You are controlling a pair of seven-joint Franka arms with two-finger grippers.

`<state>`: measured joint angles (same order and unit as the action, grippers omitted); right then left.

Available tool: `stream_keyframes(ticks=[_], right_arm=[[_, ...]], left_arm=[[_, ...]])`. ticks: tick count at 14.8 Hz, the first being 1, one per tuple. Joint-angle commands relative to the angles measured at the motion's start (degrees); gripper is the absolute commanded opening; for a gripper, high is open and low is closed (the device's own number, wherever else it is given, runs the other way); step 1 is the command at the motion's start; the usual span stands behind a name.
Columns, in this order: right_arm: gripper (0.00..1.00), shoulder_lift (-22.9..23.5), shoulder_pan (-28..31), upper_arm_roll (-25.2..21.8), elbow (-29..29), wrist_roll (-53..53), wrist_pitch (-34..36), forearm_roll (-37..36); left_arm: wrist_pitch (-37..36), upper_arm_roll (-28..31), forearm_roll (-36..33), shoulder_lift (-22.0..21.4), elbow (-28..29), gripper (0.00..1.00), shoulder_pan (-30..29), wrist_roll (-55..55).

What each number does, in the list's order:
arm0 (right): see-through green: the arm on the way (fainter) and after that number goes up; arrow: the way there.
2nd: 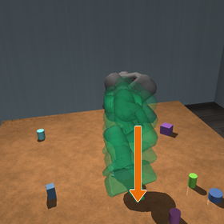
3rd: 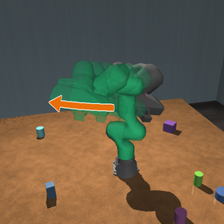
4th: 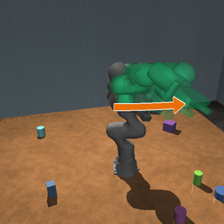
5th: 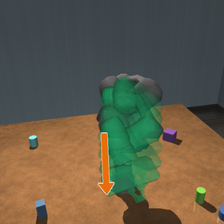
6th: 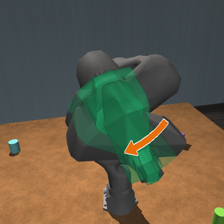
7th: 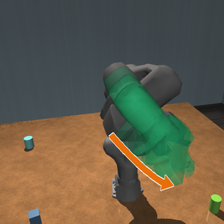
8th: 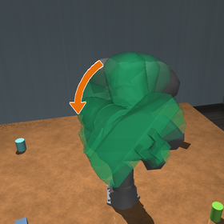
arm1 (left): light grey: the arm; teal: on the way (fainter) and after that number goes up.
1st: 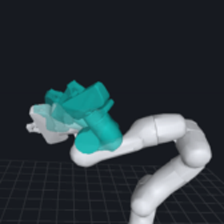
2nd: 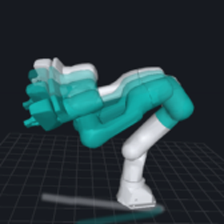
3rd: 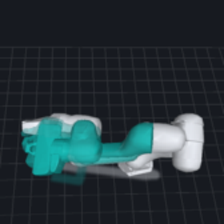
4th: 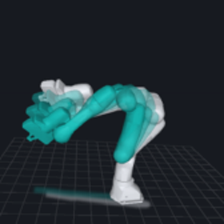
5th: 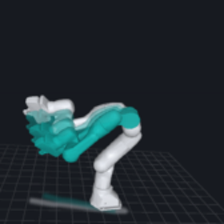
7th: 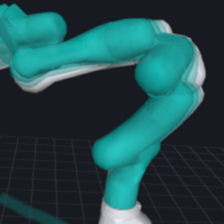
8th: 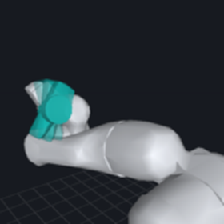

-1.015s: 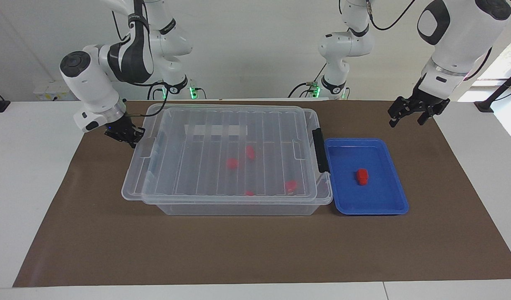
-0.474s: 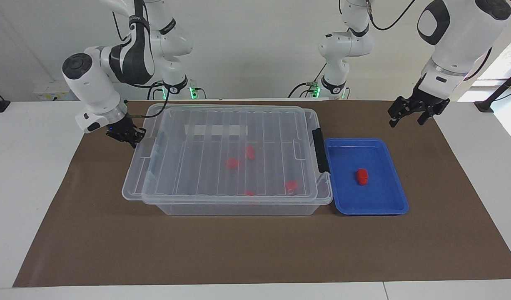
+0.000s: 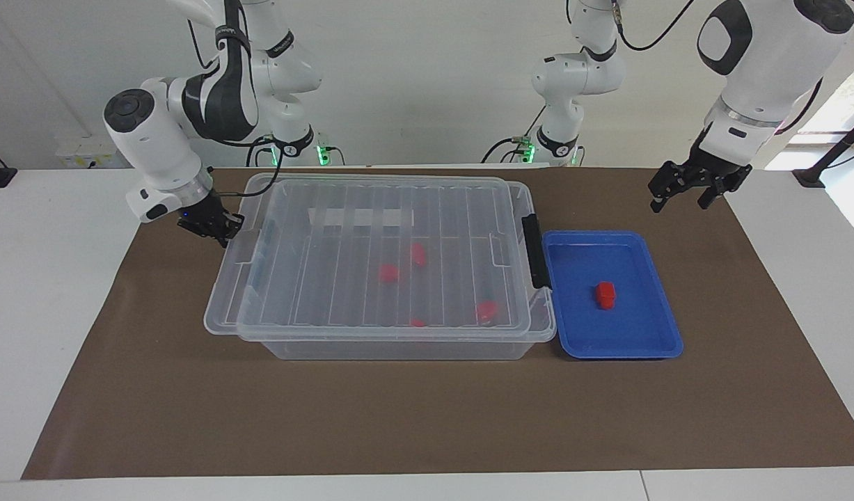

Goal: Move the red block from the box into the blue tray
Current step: 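Push the clear lid with the right gripper back over the box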

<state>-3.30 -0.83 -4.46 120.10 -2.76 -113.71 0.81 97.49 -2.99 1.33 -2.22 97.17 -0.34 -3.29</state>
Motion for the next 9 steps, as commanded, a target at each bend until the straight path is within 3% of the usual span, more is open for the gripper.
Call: stream_keyframes(ticks=[1, 9], right_arm=[[0.0, -0.7, 0.0, 0.8, 1.0, -1.2, -1.5, 1.0], [0.0, -0.7, 0.0, 2.0, 0.8, -3.7, -1.5, 2.2]], left_arm=[[-0.2, -0.4, -0.3, -1.4, 1.4, 1.0, -0.6, 0.4], [-0.2, -0.4, -0.3, -1.5, 1.4, 1.0, -0.6, 0.4]])
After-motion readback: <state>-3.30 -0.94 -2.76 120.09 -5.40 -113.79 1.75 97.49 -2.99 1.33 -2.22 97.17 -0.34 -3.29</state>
